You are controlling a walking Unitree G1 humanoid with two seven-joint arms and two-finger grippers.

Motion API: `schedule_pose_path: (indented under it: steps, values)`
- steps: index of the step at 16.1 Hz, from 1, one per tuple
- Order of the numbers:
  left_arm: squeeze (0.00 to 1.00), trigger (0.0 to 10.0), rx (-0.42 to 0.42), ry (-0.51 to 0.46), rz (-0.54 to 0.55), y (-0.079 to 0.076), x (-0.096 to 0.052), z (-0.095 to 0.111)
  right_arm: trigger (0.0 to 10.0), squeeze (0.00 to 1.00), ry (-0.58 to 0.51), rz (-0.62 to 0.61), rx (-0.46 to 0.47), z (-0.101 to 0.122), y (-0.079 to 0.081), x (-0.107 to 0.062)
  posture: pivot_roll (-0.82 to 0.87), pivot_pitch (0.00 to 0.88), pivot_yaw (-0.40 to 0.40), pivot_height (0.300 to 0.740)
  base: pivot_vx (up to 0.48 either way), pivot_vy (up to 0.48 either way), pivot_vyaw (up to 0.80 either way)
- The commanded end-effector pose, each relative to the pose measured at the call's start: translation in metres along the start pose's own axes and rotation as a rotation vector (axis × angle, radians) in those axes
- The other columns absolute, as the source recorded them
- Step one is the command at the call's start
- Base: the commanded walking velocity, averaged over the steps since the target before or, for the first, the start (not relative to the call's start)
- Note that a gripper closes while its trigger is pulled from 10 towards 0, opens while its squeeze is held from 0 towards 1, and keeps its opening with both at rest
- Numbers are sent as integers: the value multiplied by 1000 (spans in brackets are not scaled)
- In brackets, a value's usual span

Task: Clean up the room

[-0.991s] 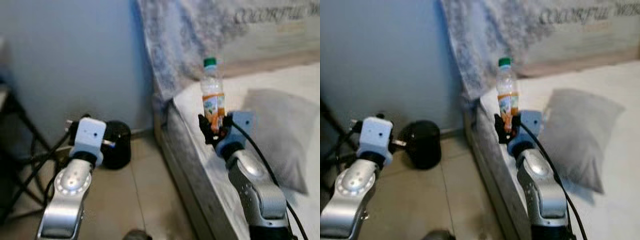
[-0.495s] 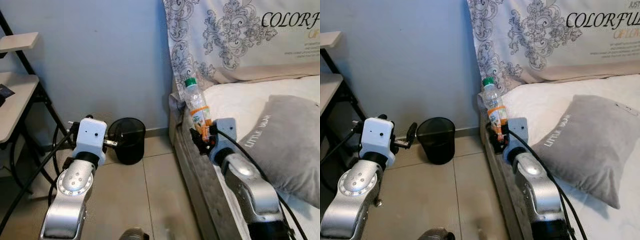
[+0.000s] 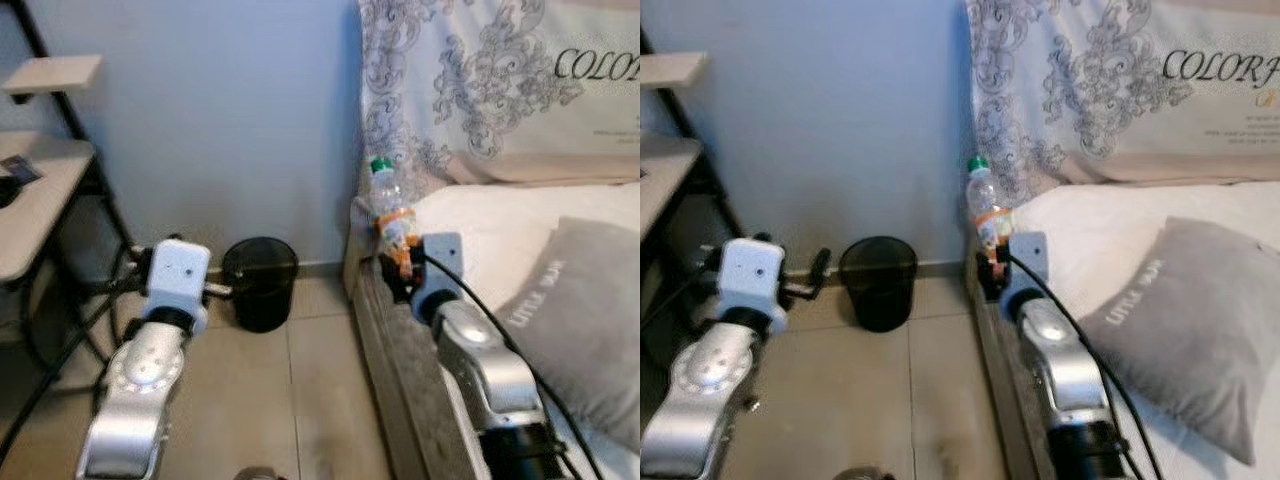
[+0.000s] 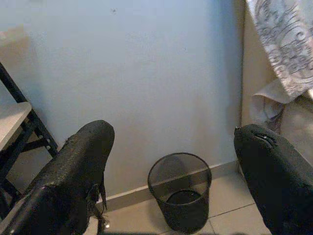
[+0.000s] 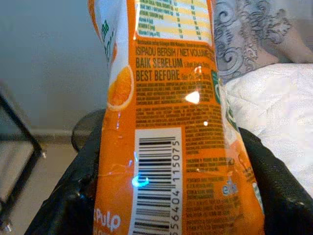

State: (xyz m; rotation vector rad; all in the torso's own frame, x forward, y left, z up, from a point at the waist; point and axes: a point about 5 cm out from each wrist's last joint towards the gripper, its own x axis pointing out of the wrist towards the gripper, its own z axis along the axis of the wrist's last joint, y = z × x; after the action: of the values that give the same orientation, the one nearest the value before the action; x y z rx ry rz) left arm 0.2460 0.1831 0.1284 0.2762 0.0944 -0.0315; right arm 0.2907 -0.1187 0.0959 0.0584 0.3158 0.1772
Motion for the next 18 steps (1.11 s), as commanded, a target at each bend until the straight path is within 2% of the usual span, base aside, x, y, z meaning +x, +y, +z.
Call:
schedule_pose_path:
  steps: [1, 3, 5, 9, 18]
  values:
    - [0, 10000, -7, -5, -20, -5, 0, 0, 10000, 0, -9, -51, 12, 0, -12, -1, 149, 0, -17, 740, 341, 0, 0]
    - [0, 10000, -5, -3, -26, -5, 0, 0, 10000, 0, -16, -59, 29, -1, -15, -3, 146, 0, -10, 740, 347, 0, 0]
    - [0, 10000, 1, -7, -42, -6, 2, 1, 10000, 0, -16, -20, -3, -1, -11, -3, 144, 0, 2, 740, 352, 0, 800]
    - [0, 10000, 13, -15, -51, -5, 3, 2, 10000, 0, -18, 2, 7, -2, -3, -2, 151, 0, 5, 740, 352, 0, 739]
    - [0, 10000, 20, -9, -34, 0, 5, 0, 10000, 0, 8, -17, 16, -7, -9, 1, 158, 0, -14, 740, 354, 0, 0]
